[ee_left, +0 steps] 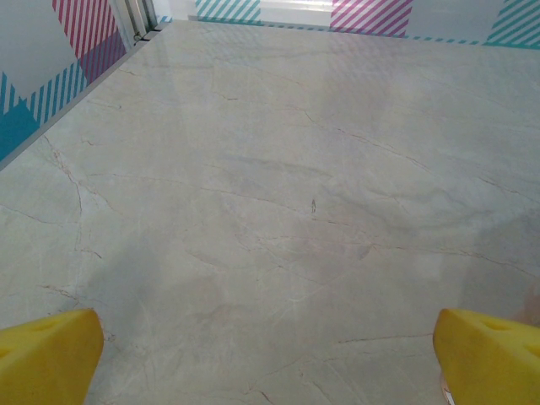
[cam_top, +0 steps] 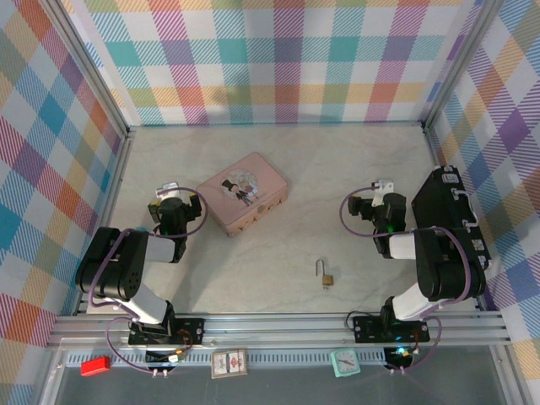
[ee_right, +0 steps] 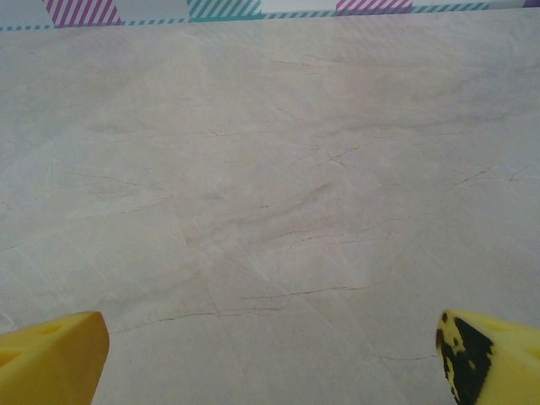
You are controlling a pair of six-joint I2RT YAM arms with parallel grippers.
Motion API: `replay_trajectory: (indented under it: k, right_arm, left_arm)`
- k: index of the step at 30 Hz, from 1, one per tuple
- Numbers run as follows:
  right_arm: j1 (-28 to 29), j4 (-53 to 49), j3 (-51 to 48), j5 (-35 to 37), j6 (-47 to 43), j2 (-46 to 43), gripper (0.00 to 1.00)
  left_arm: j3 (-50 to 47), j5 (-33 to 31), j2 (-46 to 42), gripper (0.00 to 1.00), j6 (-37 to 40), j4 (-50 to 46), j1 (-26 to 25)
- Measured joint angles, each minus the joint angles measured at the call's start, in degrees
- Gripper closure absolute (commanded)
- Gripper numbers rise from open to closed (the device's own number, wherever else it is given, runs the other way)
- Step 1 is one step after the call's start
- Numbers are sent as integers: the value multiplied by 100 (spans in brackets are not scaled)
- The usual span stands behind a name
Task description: Unlock a padlock with a key
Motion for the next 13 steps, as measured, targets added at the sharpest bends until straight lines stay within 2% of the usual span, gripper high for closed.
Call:
replay_trajectory:
  k: [13]
  right_arm:
    - [-101,-83,42,-136,63,0,1]
  left_arm:
    - [0,0,0,0,-2,0,0]
